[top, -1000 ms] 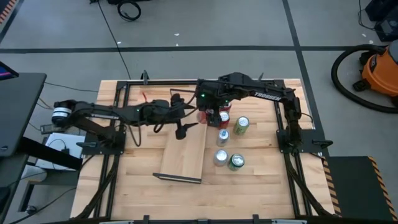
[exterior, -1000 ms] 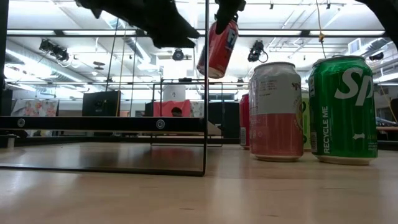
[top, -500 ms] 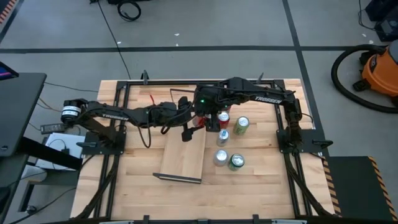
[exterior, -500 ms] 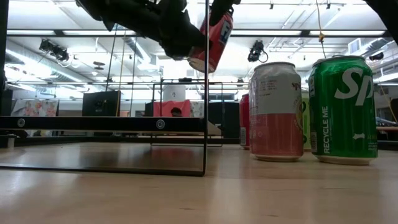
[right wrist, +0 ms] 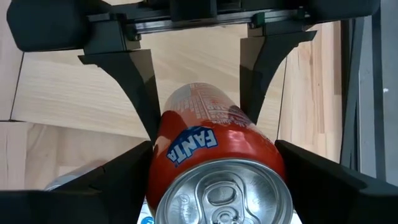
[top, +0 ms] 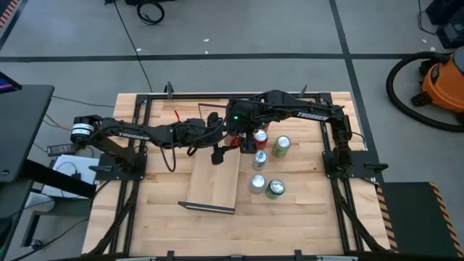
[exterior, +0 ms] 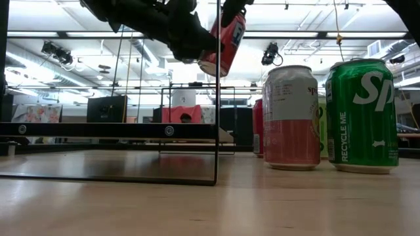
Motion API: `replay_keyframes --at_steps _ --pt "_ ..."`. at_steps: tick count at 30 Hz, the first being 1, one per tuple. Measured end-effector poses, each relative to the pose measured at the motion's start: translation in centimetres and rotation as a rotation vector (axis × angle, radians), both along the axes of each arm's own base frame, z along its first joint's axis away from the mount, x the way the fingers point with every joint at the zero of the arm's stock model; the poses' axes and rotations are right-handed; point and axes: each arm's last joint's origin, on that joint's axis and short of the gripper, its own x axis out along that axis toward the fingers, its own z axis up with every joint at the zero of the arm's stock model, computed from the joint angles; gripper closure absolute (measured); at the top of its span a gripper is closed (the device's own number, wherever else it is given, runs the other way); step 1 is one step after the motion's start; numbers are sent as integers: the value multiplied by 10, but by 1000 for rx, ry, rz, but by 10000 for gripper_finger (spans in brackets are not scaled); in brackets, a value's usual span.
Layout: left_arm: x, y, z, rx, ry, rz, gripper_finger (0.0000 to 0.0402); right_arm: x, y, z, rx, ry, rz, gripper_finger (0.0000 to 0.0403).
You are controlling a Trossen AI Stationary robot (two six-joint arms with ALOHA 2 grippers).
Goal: Place canned beverage on shelf
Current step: Put the right orange soda can on the shelf
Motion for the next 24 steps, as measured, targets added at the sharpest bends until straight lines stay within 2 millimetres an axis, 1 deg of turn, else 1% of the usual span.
replay_keyframes --at_steps 3,5,8,12,14,16,18,21,24 --pt "0 0 -2 1 20 1 107 4 0 3 -1 -53 -4 49" --pt "-1 0 -6 2 43 0 104 2 0 5 0 -51 -4 37" --pt "-1 0 -6 9 -4 -1 103 2 -1 5 -13 -60 -10 24" --pt "-8 1 -22 7 -16 4 102 -4 -1 13 -28 -79 -17 19" --pt "-11 2 -27 7 -33 10 102 -7 -1 17 -59 -87 -29 19" --pt "-12 3 -28 6 -57 16 101 -12 -2 22 -86 -93 -42 18" --pt "-14 3 -31 5 -45 18 101 -21 -2 31 -102 -116 -58 18" --pt "-16 2 -35 3 -29 15 101 -36 -1 45 -98 -156 -84 18" --pt "-17 2 -36 6 -8 13 100 -47 -1 54 -87 -180 -116 18"
